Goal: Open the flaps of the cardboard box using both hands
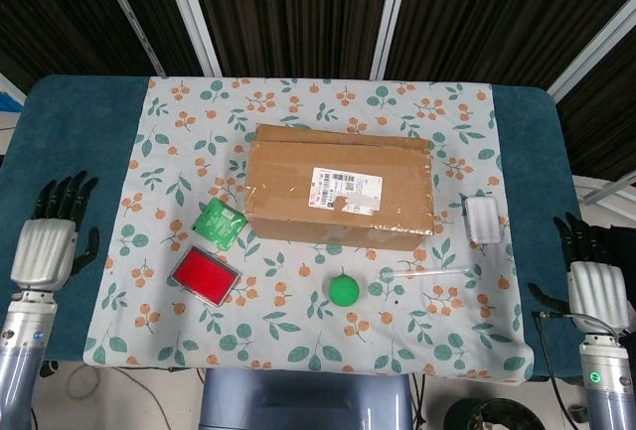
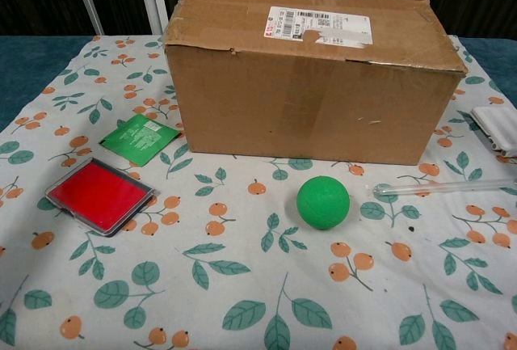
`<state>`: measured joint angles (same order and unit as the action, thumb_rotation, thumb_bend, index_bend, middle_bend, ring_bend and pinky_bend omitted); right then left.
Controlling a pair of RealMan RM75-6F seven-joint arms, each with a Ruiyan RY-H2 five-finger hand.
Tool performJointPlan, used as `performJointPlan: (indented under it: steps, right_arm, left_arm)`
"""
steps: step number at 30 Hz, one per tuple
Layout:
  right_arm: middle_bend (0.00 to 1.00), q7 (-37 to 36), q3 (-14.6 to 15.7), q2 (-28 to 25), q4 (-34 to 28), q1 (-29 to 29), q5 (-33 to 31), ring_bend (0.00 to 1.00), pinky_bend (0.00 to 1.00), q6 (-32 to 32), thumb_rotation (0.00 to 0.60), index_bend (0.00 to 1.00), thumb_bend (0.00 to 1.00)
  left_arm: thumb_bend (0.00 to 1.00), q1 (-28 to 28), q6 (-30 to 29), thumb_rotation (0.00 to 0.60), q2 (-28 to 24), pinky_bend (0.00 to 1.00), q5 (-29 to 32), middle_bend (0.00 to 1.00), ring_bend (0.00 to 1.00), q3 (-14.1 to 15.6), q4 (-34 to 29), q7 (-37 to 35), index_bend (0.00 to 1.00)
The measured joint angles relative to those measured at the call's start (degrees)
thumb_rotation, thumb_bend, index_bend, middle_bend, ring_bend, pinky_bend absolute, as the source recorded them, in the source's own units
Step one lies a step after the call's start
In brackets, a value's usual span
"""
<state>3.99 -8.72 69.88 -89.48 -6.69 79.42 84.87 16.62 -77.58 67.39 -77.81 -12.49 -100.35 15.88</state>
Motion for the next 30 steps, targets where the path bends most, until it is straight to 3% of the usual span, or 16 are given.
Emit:
performJointPlan:
  steps: [8,12,16,23,30]
  right_arm:
    - [0.0,-1.48,-0.36,-0.17,-0.37,0.05,-1.05,0.0,0.23,-0.67,0.6,0.0,0.23]
    - [0.0,-2.15,-0.34,-0.22,-0.58,0.1,-1.32,0.0,0.23,-1.0,0.6,0.0,0.23]
    - [0.0,-2.91,-0.39,-0.29,-0.71,0.13,-1.55,0.0,0.23,-1.23,0.6,0.0,0.23]
    - [0.0,-3.91,-0.39,-0.46,-0.91,0.25,-1.76,0.0,0.23,-1.48,0.6,0.0,0.23]
    - [0.0,-4.62,-0.33,-0.5,-0.76,0.52,-1.89,0.0,0.23,-1.42,0.6,0.0,0.23]
  left_arm:
    - [0.9,11.6,10.88,0.6,-1.38,0.23,9.56,0.15,0.13,-8.14,-3.87,6.59,0.11]
    - [0.94,18.0,15.47,0.6,-0.86,0.31,15.25,0.25,0.22,-11.52,-3.29,10.2,0.17]
    - [0.97,25.08,19.88,0.6,0.79,0.34,22.02,0.29,0.25,-14.22,-0.38,14.27,0.18]
    - [1.0,36.23,25.38,0.6,4.83,0.34,34.4,0.29,0.25,-15.66,6.81,22.2,0.18]
    - [1.0,46.08,27.49,0.6,8.58,0.33,48.15,0.29,0.25,-14.46,12.24,28.93,0.18]
